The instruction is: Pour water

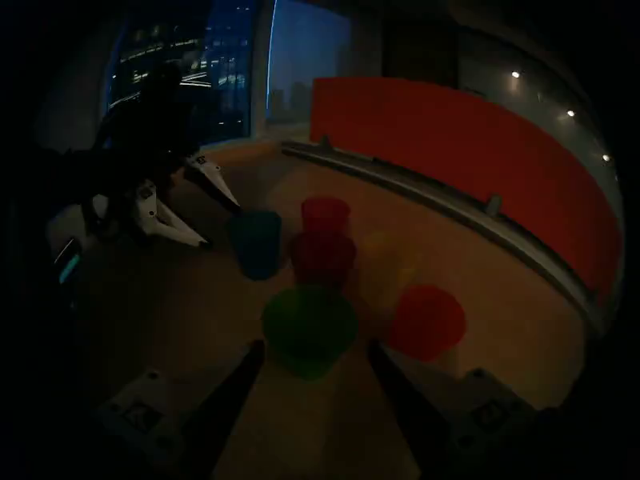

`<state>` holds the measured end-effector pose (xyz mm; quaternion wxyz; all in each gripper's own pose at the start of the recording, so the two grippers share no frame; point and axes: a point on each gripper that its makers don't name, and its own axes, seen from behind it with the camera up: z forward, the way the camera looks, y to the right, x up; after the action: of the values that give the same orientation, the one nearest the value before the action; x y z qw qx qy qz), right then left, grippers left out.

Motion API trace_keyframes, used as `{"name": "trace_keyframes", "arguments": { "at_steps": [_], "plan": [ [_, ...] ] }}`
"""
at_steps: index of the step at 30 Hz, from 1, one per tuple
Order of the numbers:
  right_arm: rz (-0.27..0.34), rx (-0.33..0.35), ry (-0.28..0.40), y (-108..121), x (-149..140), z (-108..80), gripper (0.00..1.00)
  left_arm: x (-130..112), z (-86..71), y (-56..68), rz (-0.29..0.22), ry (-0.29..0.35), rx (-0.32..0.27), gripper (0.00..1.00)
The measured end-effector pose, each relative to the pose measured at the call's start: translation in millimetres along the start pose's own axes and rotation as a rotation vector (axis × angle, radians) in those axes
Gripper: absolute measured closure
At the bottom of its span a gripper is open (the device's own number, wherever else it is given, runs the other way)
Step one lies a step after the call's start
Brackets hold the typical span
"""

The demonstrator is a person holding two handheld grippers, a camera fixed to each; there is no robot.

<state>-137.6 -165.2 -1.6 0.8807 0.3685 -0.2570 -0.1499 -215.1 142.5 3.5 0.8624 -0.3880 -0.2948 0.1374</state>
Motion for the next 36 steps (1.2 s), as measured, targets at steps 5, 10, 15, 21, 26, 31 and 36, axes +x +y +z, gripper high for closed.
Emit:
{"name": "trace_keyframes", "arguments": {
  "at_steps": [5,10,15,21,26,31,36],
  "plan": [
    [-0.014,0.008,-0.017,-2,-3,12.4,0.00,2,10.1,-3.3,0.004,-0.010,-0.003,0.03],
    [-0.005,0.011,-0.026,-2,-4,24.1,0.00,2,20.7,-3.7,0.008,-0.022,-0.014,0.05],
    [0.002,0.012,-0.030,-2,-3,33.2,0.00,5,29.6,-2.6,0.017,-0.027,-0.023,0.06],
    [0.001,0.019,-0.033,-3,-3,38.4,0.00,9,36.4,-0.5,0.014,-0.022,-0.036,0.08],
    [-0.003,0.016,-0.034,-2,-3,42.1,0.00,14,41.2,-0.9,0.014,-0.017,-0.038,0.09],
    [-0.005,0.016,-0.039,-2,-4,43.9,0.00,13,45.3,1.3,0.006,-0.027,-0.047,0.11],
    [-0.008,0.012,-0.049,0,-7,44.8,0.00,12,48.1,0.2,0.001,-0.036,-0.044,0.12]
  ]
}}
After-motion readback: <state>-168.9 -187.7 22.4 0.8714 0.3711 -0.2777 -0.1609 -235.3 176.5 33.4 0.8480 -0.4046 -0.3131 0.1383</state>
